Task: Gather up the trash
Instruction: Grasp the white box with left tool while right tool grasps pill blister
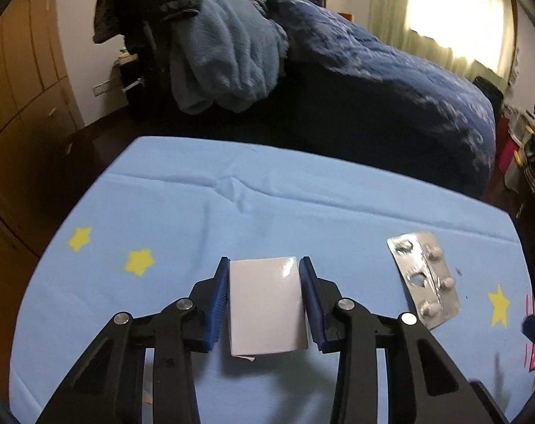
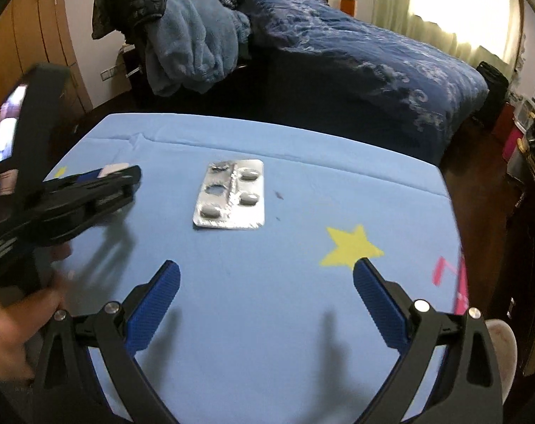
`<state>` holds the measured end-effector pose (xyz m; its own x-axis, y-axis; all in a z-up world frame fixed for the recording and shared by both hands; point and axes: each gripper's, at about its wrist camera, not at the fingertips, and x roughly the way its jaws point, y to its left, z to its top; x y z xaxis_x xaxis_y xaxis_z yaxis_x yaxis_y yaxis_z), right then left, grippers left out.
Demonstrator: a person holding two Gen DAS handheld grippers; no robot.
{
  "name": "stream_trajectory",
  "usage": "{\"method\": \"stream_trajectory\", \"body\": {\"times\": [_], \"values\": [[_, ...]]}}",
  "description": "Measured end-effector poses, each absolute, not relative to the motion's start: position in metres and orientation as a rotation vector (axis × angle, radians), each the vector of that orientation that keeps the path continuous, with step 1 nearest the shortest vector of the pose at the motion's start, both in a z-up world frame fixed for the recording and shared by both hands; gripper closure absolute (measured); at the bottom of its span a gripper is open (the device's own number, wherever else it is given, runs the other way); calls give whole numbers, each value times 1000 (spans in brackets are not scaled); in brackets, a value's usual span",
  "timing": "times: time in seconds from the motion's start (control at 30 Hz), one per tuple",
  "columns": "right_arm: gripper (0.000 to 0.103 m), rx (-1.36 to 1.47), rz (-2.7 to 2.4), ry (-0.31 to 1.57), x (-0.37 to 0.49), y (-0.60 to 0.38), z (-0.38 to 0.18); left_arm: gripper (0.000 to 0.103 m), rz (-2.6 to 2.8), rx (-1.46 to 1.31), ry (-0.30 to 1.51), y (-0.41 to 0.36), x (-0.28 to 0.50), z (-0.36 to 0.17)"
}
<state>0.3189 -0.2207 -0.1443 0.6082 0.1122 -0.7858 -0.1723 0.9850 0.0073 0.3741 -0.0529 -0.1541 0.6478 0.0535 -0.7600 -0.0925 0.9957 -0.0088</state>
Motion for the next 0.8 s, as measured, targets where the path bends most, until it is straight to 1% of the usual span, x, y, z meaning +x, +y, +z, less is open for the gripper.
{"method": "stream_trajectory", "body": {"times": [0.13,0.33,0.4,0.43,0.5,0.53,0.57,0.63,0.7,0.73,0.77,0.8], "values": [[6,-78,185,930,341,-206,-153,64,102,-64,844,-35,372,-145],[12,-76,202,968,369,-187,-167,63,113,-106,830,-14,368,-140],[12,-74,198,967,372,-185,-167,63,109,-113,830,-12,368,-140],[15,-70,200,966,373,-184,-167,63,108,-118,830,-11,368,-140],[22,-69,200,960,374,-184,-166,63,101,-135,833,-9,369,-141],[32,-71,203,957,373,-183,-165,63,95,-144,835,-8,369,-141],[47,-72,211,952,372,-182,-164,63,93,-147,834,-8,369,-140],[51,-81,215,953,371,-180,-163,63,92,-148,829,-6,368,-139],[65,-81,237,944,369,-179,-162,63,91,-152,824,-6,367,-137],[70,-100,239,939,367,-176,-161,63,91,-152,822,-6,367,-137],[73,-118,235,934,365,-173,-160,63,90,-152,820,-6,366,-136],[73,-135,227,928,363,-171,-160,63,88,-153,818,-6,366,-136]]}}
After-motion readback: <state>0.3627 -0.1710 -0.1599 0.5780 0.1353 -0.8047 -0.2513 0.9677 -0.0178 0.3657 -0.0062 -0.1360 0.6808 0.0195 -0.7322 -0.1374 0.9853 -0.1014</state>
